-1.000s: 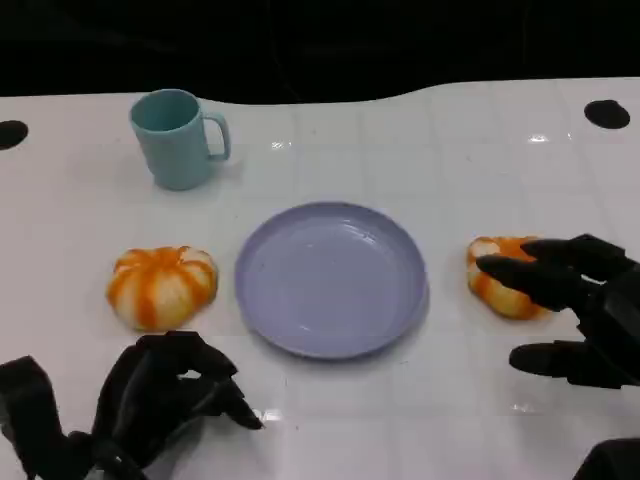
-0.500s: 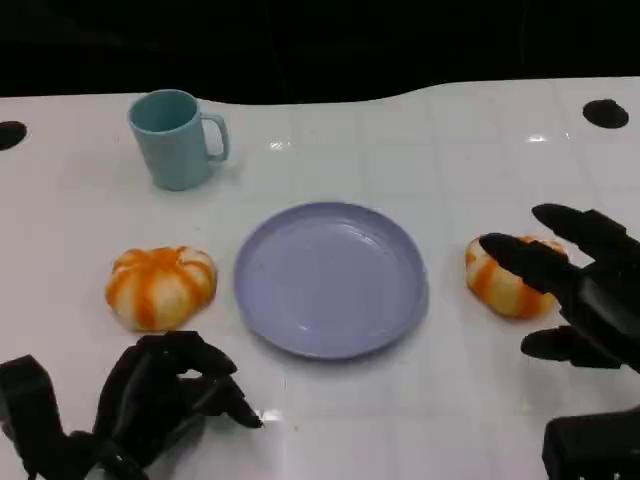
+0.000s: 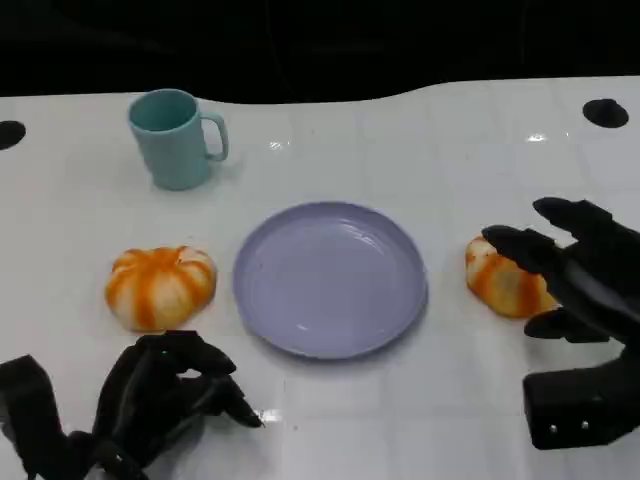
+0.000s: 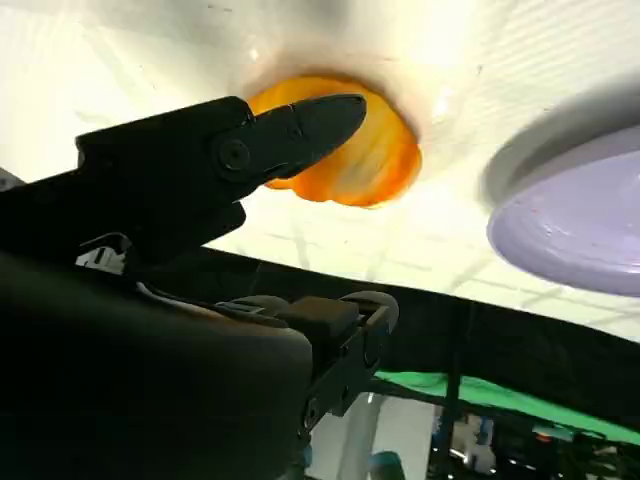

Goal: Grasp the bread from the table and place it into the plate.

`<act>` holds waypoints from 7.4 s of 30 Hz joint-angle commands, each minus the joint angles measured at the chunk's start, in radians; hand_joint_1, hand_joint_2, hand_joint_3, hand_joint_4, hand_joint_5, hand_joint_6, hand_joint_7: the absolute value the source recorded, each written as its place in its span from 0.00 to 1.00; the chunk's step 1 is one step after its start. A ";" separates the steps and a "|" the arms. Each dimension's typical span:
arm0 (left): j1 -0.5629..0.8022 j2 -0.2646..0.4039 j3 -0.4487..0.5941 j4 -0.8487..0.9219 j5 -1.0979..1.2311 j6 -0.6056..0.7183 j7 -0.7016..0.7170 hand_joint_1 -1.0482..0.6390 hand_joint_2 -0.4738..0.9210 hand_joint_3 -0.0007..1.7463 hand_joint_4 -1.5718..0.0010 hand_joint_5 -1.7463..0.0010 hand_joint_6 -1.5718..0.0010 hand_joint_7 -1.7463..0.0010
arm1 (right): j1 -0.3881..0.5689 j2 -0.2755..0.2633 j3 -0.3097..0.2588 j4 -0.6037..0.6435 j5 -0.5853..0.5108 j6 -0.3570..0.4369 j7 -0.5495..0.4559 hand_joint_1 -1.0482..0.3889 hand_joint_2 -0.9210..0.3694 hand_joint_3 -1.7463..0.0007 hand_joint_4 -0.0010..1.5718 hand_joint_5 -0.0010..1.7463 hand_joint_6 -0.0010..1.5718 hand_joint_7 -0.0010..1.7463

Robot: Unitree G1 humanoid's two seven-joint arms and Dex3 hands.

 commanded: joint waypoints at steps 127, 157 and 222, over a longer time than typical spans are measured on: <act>0.072 -0.004 -0.015 -0.115 0.002 0.028 0.011 0.00 0.77 0.00 0.00 0.65 0.00 0.78 | -0.515 0.403 0.193 0.667 0.245 -0.230 -0.013 0.17 0.00 0.80 0.00 0.10 0.09 0.00; 0.057 -0.004 -0.015 -0.094 0.005 0.020 0.014 0.00 0.78 0.00 0.00 0.66 0.00 0.79 | -0.244 0.204 0.112 0.277 0.289 -0.372 -0.034 0.48 0.04 1.00 0.21 0.28 0.33 0.07; 0.034 0.014 -0.022 -0.070 0.004 0.006 0.016 0.00 0.80 0.00 0.00 0.65 0.00 0.78 | 0.318 0.080 -0.115 -0.048 0.305 -0.539 -0.149 0.61 0.34 0.32 0.42 1.00 0.28 0.97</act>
